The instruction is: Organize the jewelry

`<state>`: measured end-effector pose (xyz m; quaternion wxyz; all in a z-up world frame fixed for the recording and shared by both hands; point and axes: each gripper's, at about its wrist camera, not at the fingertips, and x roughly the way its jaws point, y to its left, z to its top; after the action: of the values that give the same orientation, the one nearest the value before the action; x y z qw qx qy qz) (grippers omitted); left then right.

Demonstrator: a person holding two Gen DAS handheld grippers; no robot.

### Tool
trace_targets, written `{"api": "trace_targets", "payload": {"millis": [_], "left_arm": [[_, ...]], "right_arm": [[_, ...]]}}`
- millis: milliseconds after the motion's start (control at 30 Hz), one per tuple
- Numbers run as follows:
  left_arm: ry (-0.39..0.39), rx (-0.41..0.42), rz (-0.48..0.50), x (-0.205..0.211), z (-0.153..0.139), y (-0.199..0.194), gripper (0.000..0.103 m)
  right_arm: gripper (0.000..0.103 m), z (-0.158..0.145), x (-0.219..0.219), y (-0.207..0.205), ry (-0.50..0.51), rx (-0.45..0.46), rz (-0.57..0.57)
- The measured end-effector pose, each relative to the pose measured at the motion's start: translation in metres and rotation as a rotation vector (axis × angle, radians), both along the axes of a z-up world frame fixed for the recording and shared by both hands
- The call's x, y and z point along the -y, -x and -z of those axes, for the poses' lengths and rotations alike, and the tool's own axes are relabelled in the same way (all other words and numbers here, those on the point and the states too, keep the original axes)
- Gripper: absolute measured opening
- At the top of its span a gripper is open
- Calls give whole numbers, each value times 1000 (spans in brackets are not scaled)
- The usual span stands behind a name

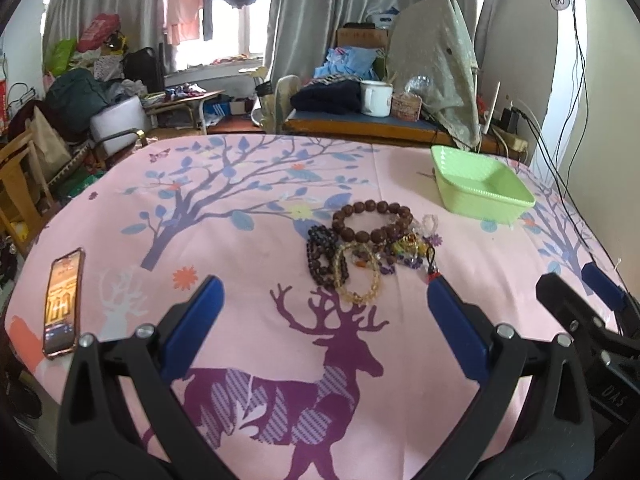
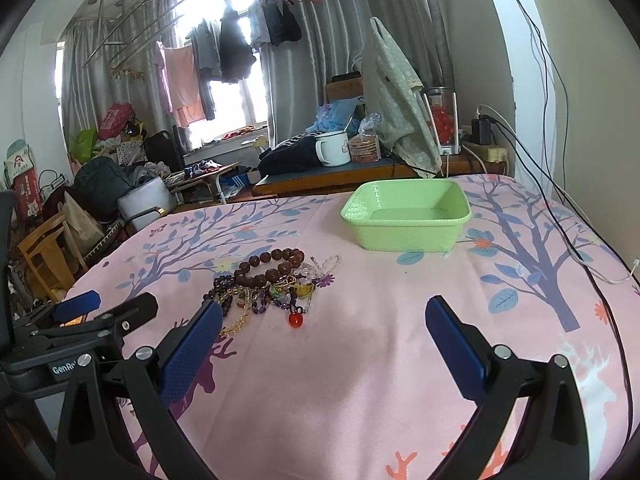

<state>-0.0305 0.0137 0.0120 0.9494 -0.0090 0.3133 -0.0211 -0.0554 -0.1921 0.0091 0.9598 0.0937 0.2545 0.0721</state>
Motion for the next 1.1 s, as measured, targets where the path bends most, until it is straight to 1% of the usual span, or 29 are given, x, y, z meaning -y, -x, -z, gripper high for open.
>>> {"api": "trace_targets", "payload": {"millis": [167,300,367,433,500,633,700,767,933,1100], "left_arm": [[-4,48,-20,-2,-6,5,98],[2,52,-19,-3,-5,7,98],[2,51,-14,-4,-4,6,98],[-32,85,-33,-6,-7,5,98],[-67,148,-79,-11,-17,3,98],[-48,187,-111,-24,-34,0,98],[-56,193,-110,-25,-40,-3,98],[-60,179,-98,-26,-39,-4,98],[-63,157,-93,-26,-37,-9,98],[-63,154,-92,-27,-36,-9,98]], "right_arm": [[77,-2,-4,-1,18,10,-8],[77,-3,-9,-3,36,7,-25],[77,-3,-10,-8,46,-8,-34],[77,-3,-12,-16,56,-49,-45],[77,-5,-14,-20,56,-75,-51],[77,-20,-19,-19,68,-62,-59],[77,-28,-22,-18,71,-46,-72],[77,-33,-27,-16,77,-33,-85],[77,-32,-30,-19,58,-44,-92],[77,-32,-29,-21,52,-47,-82]]}}
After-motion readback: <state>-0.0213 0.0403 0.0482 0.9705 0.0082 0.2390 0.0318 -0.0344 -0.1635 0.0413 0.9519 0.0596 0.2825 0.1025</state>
